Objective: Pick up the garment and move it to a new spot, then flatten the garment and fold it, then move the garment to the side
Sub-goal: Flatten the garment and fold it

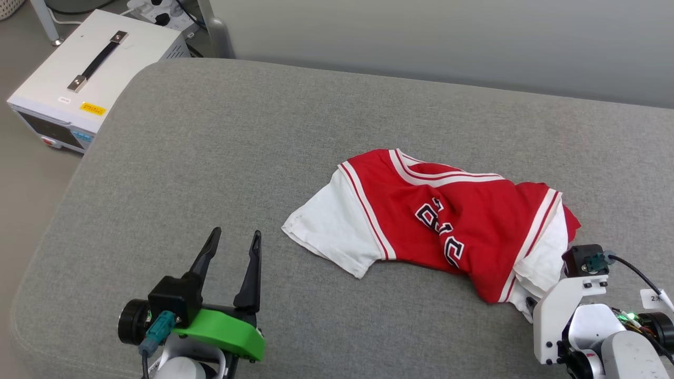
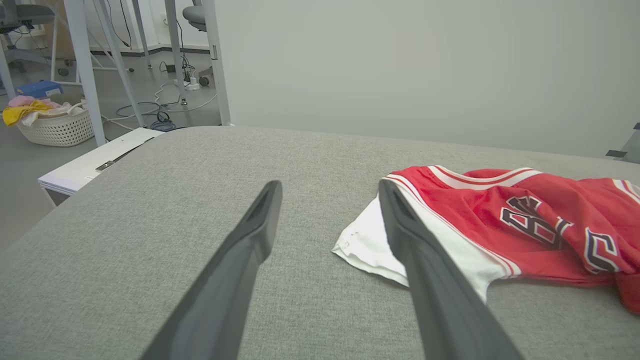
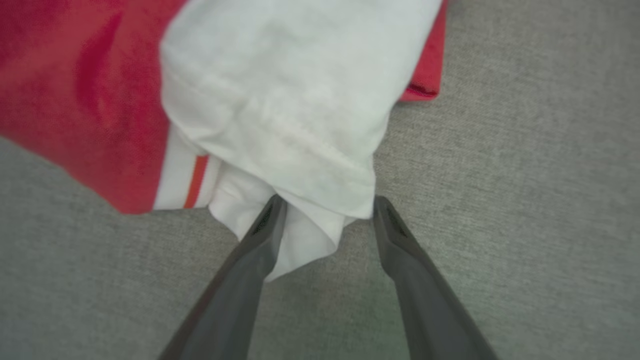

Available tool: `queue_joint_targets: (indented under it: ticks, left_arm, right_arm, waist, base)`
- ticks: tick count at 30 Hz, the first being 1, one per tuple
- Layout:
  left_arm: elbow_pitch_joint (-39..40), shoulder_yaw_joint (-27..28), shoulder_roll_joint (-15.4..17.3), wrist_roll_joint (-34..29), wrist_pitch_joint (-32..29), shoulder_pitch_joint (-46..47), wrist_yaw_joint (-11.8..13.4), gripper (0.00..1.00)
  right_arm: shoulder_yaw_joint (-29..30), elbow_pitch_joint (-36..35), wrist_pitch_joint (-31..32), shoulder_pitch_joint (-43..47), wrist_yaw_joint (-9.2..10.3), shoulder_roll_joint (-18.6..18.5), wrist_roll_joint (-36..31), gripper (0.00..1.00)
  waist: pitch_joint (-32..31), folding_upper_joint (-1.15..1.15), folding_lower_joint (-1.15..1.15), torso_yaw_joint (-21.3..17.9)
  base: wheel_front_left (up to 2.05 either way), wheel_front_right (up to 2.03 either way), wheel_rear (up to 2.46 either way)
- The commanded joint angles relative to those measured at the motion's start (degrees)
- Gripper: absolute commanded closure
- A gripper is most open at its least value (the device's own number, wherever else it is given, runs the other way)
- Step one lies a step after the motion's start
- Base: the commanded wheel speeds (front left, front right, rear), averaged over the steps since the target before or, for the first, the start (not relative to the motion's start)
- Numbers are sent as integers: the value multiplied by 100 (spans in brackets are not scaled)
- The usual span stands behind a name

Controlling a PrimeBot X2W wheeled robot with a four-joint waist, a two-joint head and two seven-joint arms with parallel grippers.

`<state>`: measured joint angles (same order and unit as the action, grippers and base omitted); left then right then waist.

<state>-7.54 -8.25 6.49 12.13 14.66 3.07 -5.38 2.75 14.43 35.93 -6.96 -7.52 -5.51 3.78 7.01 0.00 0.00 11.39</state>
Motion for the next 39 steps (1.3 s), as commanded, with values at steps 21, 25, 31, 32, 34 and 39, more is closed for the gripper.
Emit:
queue_joint_targets:
  ticks: [21, 25, 31, 32, 34, 39]
  left_arm:
    - [-250, 182, -123, -221, 34, -89, -144, 0]
    - [-294, 190, -135, -234, 34, -54, -155, 0]
    - [-361, 230, -145, -236, 34, -21, -169, 0]
    - [-371, 237, -145, -238, 34, -22, -170, 0]
    - [-387, 255, -146, -243, 34, -23, -173, 0]
    - [-388, 284, -178, -182, 34, -30, -181, 0]
  right_arm:
    - [1639, -773, -283, 846, 3, -162, 743, 100]
    - [1965, -400, -369, 842, 3, -156, 520, 63]
    - [2168, -72, -1253, 470, 3, -5, 354, 0]
    - [2138, -75, -1387, 427, 3, 3, 346, 0]
    - [2061, -138, -1706, 357, 3, 7, 361, 0]
    - [1717, -515, -2451, 406, 3, 0, 535, 0]
  waist:
    - [-352, 0, 0, -739]
    - [-321, 0, 0, -774]
    - [-343, 0, 0, -833]
    - [-353, 0, 0, -846]
    - [-376, 0, 0, -872]
    - [-412, 0, 0, -943]
  base:
    - [0, 0, 0]
    - [0, 0, 0]
    - [0, 0, 0]
    - [0, 0, 0]
    - [0, 0, 0]
    - [0, 0, 0]
